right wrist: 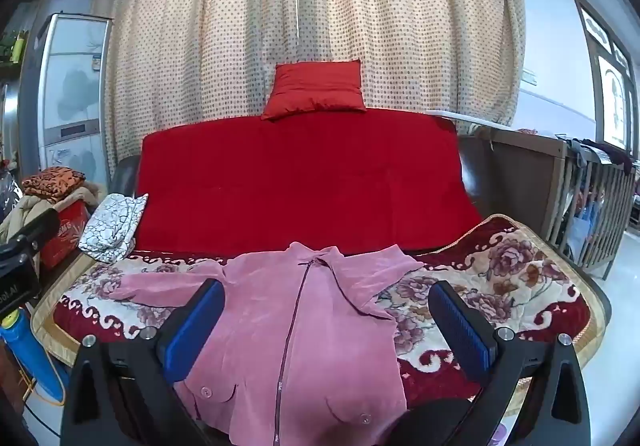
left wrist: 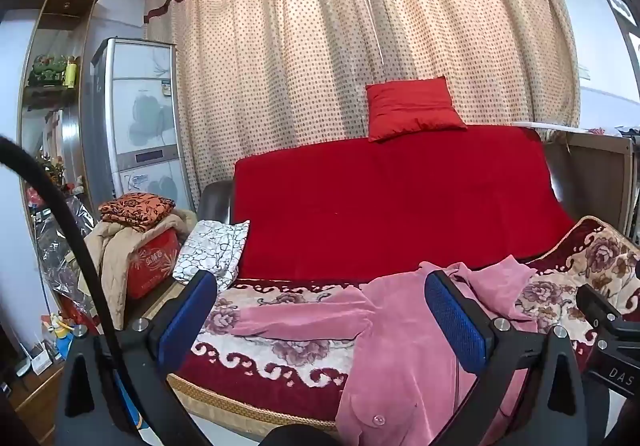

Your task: Fold large clothes

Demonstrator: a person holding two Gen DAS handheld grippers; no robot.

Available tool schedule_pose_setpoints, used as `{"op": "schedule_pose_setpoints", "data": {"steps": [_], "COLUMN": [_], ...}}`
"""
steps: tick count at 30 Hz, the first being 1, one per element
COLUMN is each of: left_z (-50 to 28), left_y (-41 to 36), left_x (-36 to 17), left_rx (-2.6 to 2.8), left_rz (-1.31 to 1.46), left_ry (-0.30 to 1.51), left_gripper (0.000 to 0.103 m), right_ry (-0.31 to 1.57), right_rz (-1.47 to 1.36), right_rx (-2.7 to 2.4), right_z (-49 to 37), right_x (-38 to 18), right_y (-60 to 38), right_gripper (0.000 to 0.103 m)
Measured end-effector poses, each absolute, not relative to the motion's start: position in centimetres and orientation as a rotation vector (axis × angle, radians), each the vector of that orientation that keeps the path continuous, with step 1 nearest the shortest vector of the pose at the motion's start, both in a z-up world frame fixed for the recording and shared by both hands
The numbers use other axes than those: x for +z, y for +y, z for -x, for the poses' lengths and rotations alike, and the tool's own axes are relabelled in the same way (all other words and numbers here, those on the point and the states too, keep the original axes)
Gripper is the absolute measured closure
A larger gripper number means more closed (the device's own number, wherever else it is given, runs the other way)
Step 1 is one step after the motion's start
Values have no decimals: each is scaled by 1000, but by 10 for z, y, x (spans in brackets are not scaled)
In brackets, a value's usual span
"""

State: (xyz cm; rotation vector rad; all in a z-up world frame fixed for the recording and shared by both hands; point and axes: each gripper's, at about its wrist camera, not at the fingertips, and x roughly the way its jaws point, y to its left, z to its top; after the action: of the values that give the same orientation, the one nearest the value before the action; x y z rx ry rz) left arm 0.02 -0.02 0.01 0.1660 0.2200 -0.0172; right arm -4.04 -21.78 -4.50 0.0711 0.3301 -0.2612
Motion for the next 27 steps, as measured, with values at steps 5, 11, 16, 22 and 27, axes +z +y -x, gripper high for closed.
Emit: {"op": "schedule_pose_setpoints", "data": {"steps": [5,11,16,22,27], "left_z": [3,2,-2,-2,-1], "left_y": [-1,-5,0,1,0], "left_x": [-1,-5,-4,-3,-3], "left_rx": [-14,-18,-25,-31,-37], "left_rz": [-163,-164,-164,-161,-164], "left_ry": [213,225,231,233,238], "left_gripper": [0,0,0,0,0], "right_ry": [327,344,342,345,347], "right_rz": [-72,-72,-71,-65,-61], "right_rx": [-264,-263,-264,-264,-265], "right_z": [45,37,39,37,37], "right_x": [-44,-43,-45,-47,-47], "right_y": [-219,-216,-217,-216,-216], "right_gripper": [0,0,0,0,0]}}
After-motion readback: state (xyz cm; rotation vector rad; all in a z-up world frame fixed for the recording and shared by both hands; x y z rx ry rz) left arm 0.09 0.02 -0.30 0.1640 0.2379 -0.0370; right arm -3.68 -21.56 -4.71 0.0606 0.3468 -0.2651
